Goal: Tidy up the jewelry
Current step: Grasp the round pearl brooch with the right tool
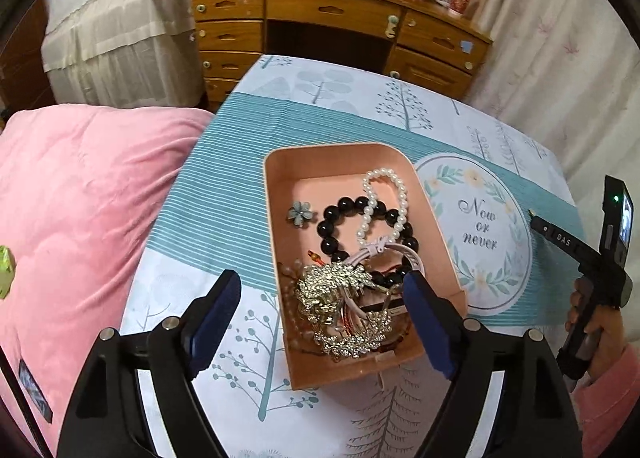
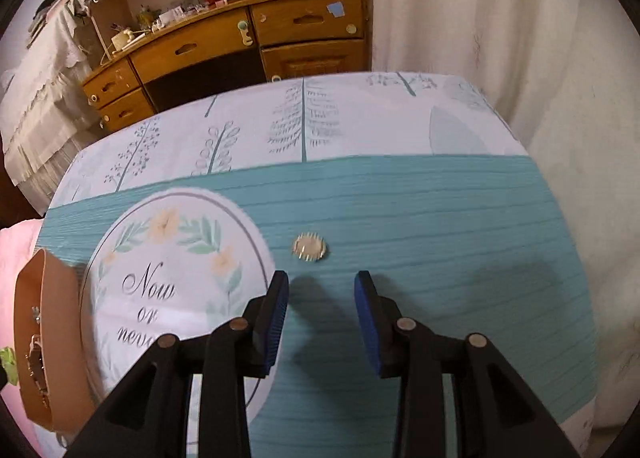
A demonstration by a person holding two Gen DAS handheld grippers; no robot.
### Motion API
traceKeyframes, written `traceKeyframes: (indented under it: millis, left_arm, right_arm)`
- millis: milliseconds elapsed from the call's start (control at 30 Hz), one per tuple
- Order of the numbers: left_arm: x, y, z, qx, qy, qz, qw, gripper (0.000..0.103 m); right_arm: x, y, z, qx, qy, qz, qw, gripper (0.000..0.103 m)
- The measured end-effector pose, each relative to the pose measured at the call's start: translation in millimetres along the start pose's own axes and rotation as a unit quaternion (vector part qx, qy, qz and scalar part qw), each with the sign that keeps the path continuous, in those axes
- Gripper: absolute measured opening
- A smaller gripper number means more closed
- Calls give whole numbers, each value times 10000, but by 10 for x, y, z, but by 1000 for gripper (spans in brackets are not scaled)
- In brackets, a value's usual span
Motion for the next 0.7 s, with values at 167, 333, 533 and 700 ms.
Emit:
traceKeyframes:
  millis: [167,333,533,700]
  left_arm:
    - [-12,-21,-10,-4,-136,-134,9998,82]
    - [-19,2,-6,-29,-290,-183,9994,82]
    - [-60,64,0,-90,-410,-189,9989,82]
    - [-124,86,-11,-102,-415,-224,9988,82]
  right_arm:
    - [-101,-24,27,153,171,-528,9983,35]
    - [-158,-34,47,297,87,-682,9972,34]
    - [-215,-33,53,338,3,-758,9965,18]
    - [-264,-20,47,307,-27,-800,9963,18]
Point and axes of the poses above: each gripper's, at about its wrist camera, not at the fingertips, and z roughly the way its jaws point, x to its right, y to its underside, the point moved 2 cm from there along z, roughly the way its jaws point, and after that the axes turned 1 degree about -y, right-handed, at the moved point
